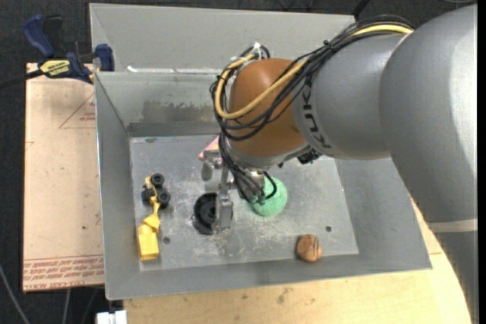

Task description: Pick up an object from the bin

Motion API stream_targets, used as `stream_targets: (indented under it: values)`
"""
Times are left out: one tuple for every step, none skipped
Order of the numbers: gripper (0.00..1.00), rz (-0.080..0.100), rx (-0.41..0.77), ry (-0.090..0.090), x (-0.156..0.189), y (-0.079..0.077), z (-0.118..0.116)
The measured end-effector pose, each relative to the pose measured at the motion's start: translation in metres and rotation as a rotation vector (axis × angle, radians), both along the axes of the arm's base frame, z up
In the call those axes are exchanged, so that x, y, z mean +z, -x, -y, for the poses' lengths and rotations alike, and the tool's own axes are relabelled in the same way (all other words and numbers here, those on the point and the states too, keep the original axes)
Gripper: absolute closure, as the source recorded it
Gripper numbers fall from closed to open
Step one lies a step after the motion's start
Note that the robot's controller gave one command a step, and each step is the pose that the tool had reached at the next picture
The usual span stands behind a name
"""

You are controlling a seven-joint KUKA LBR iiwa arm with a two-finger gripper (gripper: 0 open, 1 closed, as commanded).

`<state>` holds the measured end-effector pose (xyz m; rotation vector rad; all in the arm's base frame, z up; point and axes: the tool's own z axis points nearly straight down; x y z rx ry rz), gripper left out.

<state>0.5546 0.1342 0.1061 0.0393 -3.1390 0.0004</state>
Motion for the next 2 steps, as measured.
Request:
stream_targets:
  values:
    - [1.0, 0.0, 0.405, -0.006, -0.0213, -0.0084, -0.0225]
    - [1.0, 0.0, 0.405, -0.006, -0.0214, -0.0083, -0.0224]
